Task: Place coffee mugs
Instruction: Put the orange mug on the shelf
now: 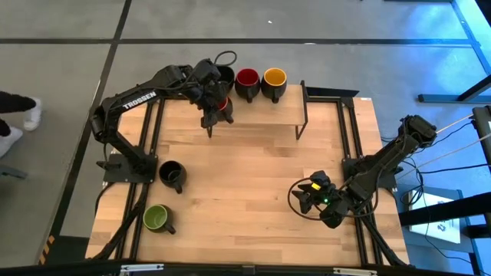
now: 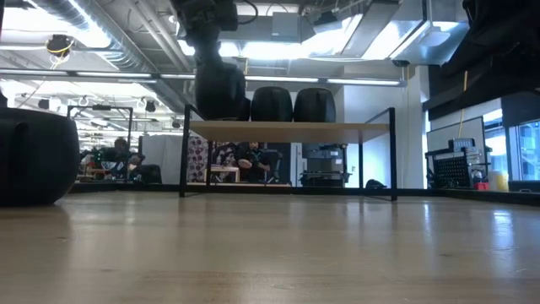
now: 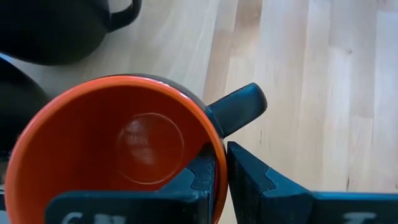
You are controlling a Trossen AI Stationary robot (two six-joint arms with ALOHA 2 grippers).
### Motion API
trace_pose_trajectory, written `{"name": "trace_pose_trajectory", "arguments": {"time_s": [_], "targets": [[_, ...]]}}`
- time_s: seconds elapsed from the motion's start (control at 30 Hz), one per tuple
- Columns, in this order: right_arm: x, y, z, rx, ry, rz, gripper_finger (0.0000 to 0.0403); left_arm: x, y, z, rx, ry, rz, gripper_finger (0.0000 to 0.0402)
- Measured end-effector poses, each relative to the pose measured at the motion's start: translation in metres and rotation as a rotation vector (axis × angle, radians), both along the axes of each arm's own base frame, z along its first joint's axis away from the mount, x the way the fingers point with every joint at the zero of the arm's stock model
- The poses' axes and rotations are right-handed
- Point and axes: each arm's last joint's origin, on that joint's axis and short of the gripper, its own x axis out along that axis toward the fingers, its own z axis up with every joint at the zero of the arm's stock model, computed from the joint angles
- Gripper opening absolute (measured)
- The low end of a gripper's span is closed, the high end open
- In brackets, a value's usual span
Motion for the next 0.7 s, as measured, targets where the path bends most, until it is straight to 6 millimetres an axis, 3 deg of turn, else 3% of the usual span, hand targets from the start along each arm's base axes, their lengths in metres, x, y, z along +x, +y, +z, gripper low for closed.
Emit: {"name": "trace_pose_trajectory", "arguments": {"time_s": [0.3,0.7], "targets": [[0.0000,0.0001,0.0000,0.002,0.001,0.002,0.0193,0.0000,0.0001,-0.0008,0.011,0.004,-0.015,0.0035],[0.0001,0.0002,0.0001,0.003,0.000,0.001,0.0193,0.0007,0.0012,-0.0020,0.037,0.009,-0.006,0.0119]]}}
